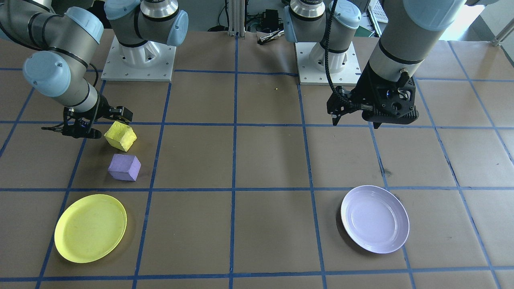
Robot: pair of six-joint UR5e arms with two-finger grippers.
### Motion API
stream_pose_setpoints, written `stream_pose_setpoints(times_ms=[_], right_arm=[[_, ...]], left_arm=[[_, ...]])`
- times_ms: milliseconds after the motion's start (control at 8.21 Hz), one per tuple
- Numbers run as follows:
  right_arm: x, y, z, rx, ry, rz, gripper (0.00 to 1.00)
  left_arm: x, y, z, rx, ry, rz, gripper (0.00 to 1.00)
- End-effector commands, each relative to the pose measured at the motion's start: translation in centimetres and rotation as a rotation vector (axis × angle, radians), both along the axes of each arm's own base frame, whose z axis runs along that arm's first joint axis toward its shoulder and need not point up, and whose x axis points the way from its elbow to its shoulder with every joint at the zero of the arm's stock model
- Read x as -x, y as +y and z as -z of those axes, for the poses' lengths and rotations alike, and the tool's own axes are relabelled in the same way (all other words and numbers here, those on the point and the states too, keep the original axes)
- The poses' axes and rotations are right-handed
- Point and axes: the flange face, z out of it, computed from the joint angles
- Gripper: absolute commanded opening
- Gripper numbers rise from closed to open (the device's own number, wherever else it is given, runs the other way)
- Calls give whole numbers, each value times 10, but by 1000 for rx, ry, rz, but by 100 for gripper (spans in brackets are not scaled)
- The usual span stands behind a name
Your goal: Sort blocks by color into plates
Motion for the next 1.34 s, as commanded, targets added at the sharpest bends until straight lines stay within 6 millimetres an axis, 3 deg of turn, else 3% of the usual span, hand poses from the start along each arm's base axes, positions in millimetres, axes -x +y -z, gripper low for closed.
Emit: stream_pose_setpoints(times_ms=[0, 122, 365, 487, 730, 1096, 1217], right_arm=[[-1, -11, 20, 18, -41, 30, 100], [-1, -15, 23, 35, -39, 29, 94], [2, -17, 29, 21, -34, 9, 49], [2, -17, 28, 18, -40, -22, 37], [8, -17, 19, 8, 0, -65, 34], [21, -73, -63, -12, -18, -69, 35], [26, -99, -68, 10, -18, -86, 36]], left_arm=[[0, 1, 0, -2, 1, 1, 100], [0, 0, 1, -4, 1, 1, 100], [0, 0, 1, -4, 1, 1, 100], [0, 0, 1, -2, 1, 1, 100], [0, 0, 1, -2, 1, 1, 100], [0, 0, 0, 1, -1, 2, 100], [0, 1, -1, 1, -1, 2, 100]])
